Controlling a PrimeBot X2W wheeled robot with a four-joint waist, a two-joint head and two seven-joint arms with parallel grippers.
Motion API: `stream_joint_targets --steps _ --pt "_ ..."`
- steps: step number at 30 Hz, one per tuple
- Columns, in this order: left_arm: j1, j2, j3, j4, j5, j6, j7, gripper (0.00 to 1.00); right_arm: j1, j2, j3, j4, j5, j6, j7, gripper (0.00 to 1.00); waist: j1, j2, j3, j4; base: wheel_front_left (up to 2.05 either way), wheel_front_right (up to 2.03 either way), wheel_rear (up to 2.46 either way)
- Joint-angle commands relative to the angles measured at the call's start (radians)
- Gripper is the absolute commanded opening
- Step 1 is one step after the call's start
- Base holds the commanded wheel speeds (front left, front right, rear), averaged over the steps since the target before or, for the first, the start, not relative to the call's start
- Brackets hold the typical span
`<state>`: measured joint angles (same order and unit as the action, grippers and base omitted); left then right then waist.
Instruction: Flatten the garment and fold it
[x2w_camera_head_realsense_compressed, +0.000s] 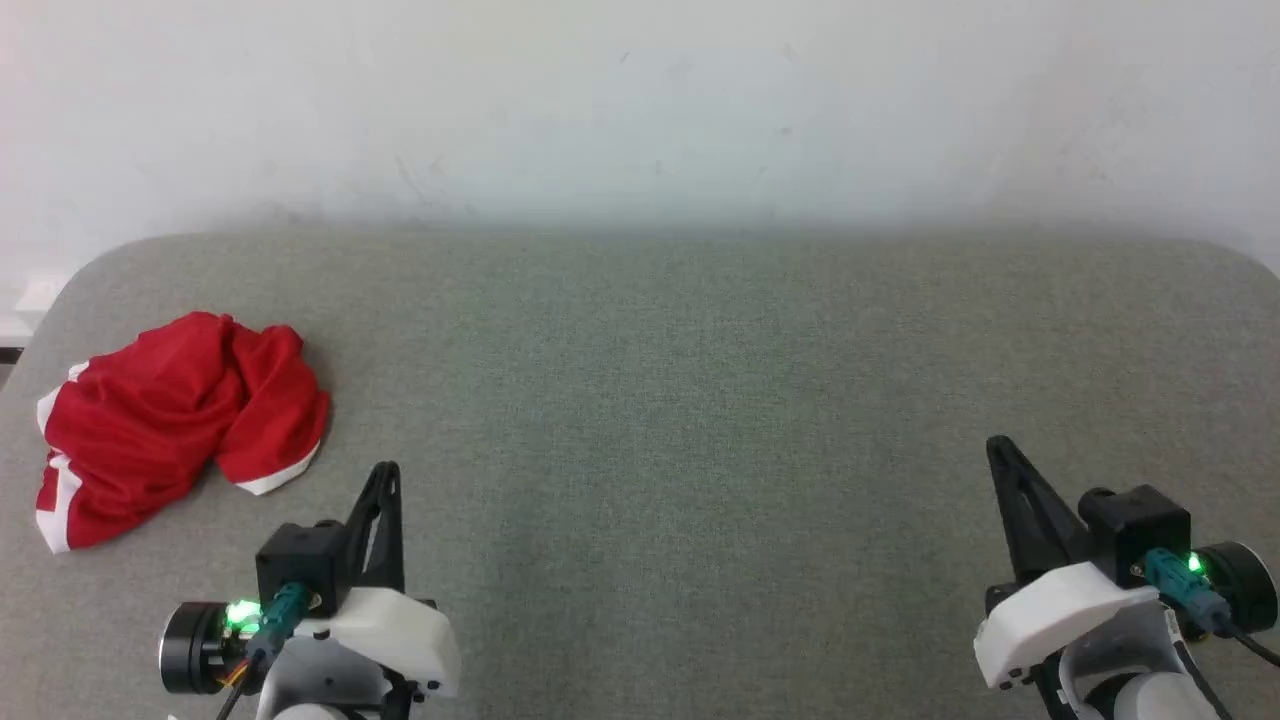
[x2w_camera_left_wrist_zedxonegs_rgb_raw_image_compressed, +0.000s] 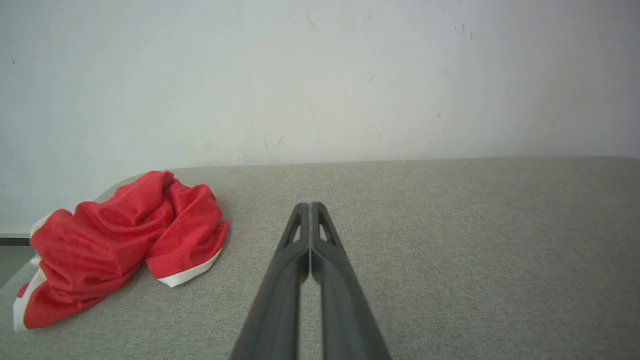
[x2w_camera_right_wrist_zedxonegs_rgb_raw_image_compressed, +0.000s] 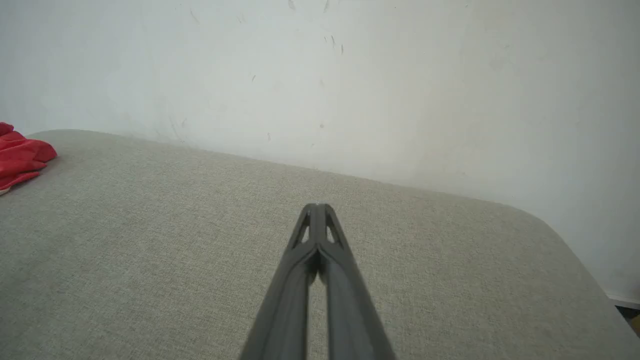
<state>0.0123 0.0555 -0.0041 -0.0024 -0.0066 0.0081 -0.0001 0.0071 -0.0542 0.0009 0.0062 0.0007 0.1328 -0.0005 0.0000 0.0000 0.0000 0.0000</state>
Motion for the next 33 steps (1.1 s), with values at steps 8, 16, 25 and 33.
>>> stream_joint_targets --steps 8,16,25,33 --pt "0.004 0.0 -0.001 0.0 -0.001 -0.002 -0.01 1.0 0.003 -0.001 -0.012 0.005 0.01 0.0 -0.01 1.0 0.0 0.0 0.0 0.0 0.0 0.0 0.0" --pt "0.01 0.0 -0.002 -0.002 -0.004 -0.006 -0.027 1.0 0.006 0.0 -0.034 0.006 0.022 0.0 -0.027 1.0 0.0 0.0 0.0 0.0 0.0 0.0 0.0" --pt "0.016 0.0 -0.002 -0.005 -0.008 -0.01 -0.046 1.0 0.008 0.0 -0.059 0.009 0.03 0.0 -0.046 1.0 0.0 0.0 0.001 0.004 0.0 0.0 0.0" --pt "0.02 -0.001 -0.003 -0.008 -0.014 -0.009 -0.062 1.0 0.008 0.0 -0.08 0.014 0.03 0.0 -0.062 1.0 0.0 0.0 0.004 0.017 0.0 0.0 0.0"
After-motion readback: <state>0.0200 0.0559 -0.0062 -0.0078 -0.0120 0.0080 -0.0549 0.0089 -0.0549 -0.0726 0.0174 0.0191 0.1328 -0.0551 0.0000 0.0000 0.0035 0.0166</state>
